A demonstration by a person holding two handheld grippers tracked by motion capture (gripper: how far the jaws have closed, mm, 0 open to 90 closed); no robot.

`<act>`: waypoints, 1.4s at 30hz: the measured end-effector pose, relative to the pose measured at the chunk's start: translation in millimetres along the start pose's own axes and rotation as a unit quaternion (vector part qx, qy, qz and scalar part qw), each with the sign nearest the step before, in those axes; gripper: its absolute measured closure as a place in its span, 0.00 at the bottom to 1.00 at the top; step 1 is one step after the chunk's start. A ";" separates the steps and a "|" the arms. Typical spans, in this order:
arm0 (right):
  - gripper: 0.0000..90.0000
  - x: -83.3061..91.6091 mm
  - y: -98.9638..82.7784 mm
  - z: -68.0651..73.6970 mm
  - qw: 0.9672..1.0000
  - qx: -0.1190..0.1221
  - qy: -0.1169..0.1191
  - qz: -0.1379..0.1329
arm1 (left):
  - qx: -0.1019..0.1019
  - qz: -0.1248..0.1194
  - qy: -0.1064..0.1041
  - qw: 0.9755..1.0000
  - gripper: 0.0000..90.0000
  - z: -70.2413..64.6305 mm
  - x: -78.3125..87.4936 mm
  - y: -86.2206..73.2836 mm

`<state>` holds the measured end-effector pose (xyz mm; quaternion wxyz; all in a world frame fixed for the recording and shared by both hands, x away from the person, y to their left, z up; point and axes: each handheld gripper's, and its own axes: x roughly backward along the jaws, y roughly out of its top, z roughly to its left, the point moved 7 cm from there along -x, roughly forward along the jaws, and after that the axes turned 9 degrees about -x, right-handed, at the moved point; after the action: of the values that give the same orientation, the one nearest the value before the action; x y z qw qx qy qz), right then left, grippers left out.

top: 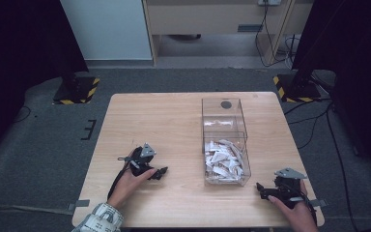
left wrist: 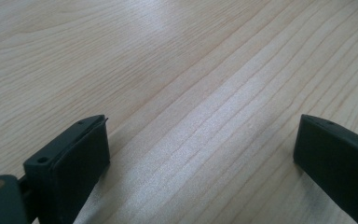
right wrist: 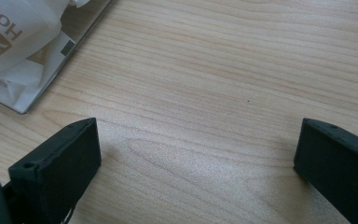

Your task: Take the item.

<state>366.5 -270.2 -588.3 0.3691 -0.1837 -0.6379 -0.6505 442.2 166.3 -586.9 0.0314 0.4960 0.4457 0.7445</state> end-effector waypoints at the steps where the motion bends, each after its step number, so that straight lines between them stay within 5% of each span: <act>1: 0.01 0.0 0.0 0.0 1.000 0.000 0.000 0.000 | 0.000 0.000 0.000 1.000 0.03 0.0 0.0 0.0; 10: 0.01 0.0 0.0 0.0 1.000 -0.001 0.000 0.000 | -0.003 0.003 -0.002 1.000 0.04 -4.8 1.4 1.8; 31: 0.01 -0.1 0.2 0.0 1.000 -0.001 -0.001 -0.001 | -0.024 -0.044 -0.032 0.998 0.06 -24.5 16.6 25.5; 42: 0.01 0.0 0.1 -0.1 1.000 0.000 0.000 0.000 | -0.035 -0.050 -0.041 0.997 0.07 -32.2 20.0 31.2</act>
<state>366.6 -270.3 -588.3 0.3689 -0.1835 -0.6380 -0.6506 419.7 137.0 -554.6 0.1041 0.5018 0.4421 0.7361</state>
